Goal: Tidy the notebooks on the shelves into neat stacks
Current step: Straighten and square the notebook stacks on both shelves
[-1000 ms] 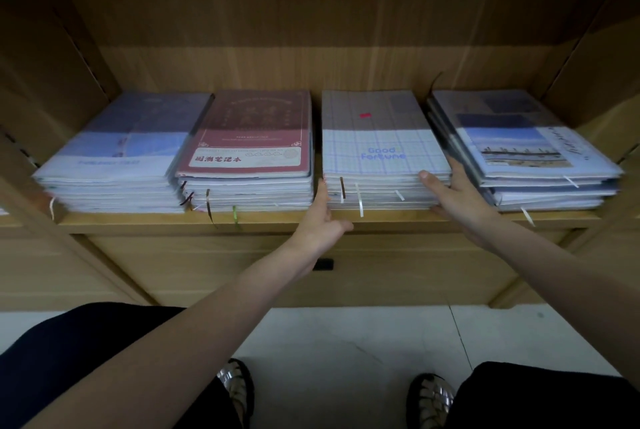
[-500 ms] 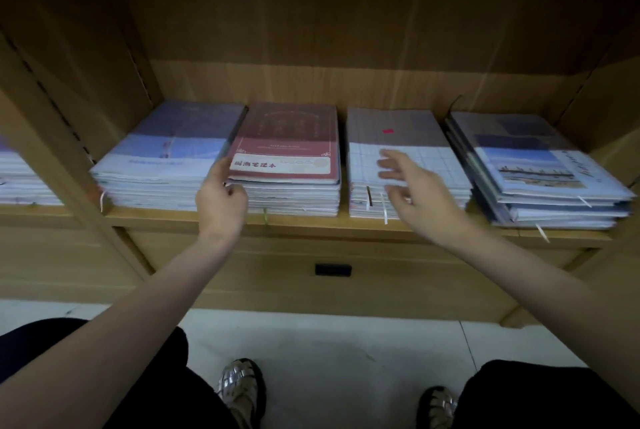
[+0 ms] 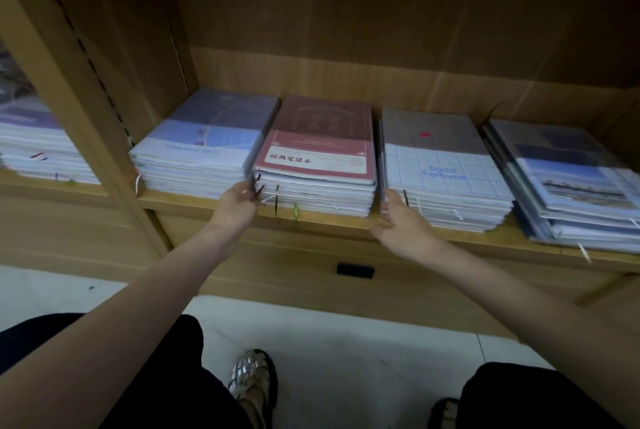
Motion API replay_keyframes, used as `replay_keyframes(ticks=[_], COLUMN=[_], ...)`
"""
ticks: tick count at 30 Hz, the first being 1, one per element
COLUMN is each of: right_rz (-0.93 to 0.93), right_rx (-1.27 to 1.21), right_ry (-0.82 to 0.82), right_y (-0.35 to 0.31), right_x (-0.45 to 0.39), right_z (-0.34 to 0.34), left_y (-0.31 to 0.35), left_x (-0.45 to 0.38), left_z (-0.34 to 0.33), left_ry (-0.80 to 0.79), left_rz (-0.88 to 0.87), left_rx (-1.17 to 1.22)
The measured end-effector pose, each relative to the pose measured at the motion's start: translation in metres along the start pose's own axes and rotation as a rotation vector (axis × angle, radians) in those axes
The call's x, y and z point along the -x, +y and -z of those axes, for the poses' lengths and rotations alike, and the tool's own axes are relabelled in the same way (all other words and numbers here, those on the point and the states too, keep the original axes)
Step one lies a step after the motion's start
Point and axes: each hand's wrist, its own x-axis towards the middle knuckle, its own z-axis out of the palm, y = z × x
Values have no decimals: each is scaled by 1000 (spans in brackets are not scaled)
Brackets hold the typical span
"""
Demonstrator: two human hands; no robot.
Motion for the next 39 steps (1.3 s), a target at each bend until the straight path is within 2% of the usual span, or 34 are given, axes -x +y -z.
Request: replay_keyframes(ticks=[4,11,19,27,39], right_rz=[49,-65,-96,-94,-93], right_rx=[121,-158,-246,-276,-240], right_ry=[9,-135,-176,-197,-262], right_y=[10,19,14,16,25], right_x=[-1,-16,-23,-18,-10], right_z=[-3,-9,-12,-6,-26], left_y=[-7,-15,-17,-11,-23], left_x=[-6,-2,10,14,30], left_z=[-5,-12,-8,1,-18], left_ry=[-105,-239,-341,-270,-344], left_rz=[8,14,38,-8,32], left_rx=[-31,-28,-38,-111,-174])
